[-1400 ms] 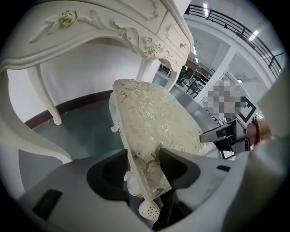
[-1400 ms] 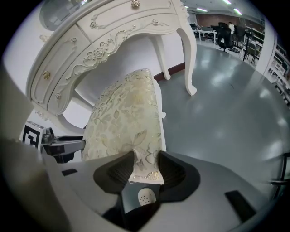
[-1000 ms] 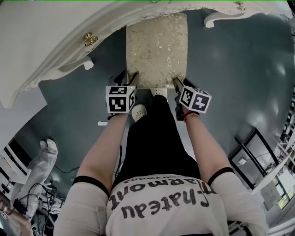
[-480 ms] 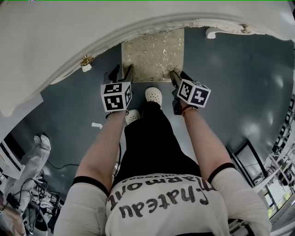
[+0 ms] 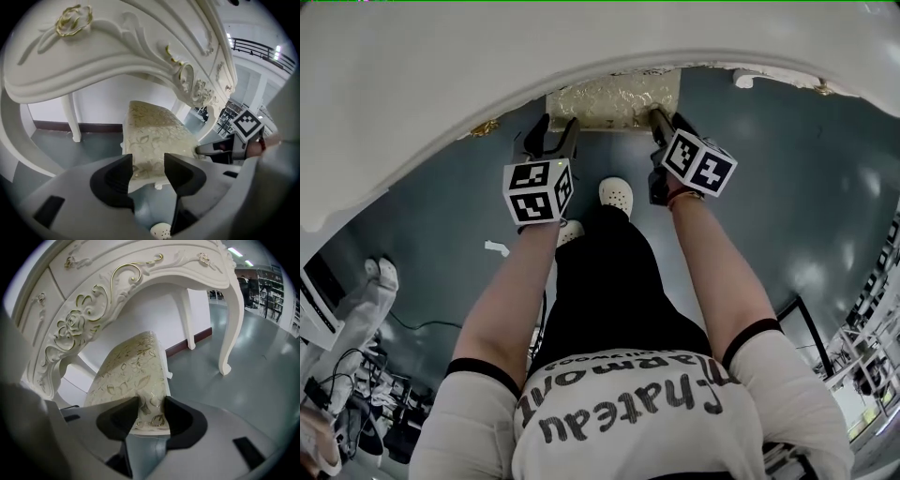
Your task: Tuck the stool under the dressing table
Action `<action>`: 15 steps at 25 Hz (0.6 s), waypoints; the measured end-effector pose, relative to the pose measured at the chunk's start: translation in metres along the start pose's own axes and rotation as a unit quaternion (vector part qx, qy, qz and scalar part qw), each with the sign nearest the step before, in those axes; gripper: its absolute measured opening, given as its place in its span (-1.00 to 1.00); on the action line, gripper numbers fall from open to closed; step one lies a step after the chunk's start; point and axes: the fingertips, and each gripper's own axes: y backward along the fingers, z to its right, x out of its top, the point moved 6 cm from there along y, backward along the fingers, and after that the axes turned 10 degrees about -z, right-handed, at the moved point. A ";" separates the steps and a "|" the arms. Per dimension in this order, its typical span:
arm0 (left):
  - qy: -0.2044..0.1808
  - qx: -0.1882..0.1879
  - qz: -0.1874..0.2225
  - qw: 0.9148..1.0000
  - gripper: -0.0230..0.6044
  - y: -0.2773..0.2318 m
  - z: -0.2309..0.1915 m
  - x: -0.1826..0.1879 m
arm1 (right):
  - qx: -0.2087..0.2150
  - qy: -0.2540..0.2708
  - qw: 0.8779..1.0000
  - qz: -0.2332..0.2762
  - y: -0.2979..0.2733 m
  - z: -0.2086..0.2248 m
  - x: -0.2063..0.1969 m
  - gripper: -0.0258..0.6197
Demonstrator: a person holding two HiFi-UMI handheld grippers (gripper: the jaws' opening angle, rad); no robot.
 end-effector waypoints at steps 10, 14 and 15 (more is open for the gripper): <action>0.013 -0.103 0.063 0.993 -0.51 0.025 0.029 0.003 | 0.009 0.007 0.997 0.073 -0.025 -0.022 0.045 -0.32; 0.018 -0.130 0.075 0.989 -0.74 0.033 0.040 -0.001 | 0.000 0.018 0.995 0.095 -0.028 -0.019 0.051 -0.32; 0.021 -0.128 0.074 0.989 -0.76 0.034 0.041 -0.002 | -0.002 0.023 0.995 0.101 -0.029 -0.018 0.051 -0.32</action>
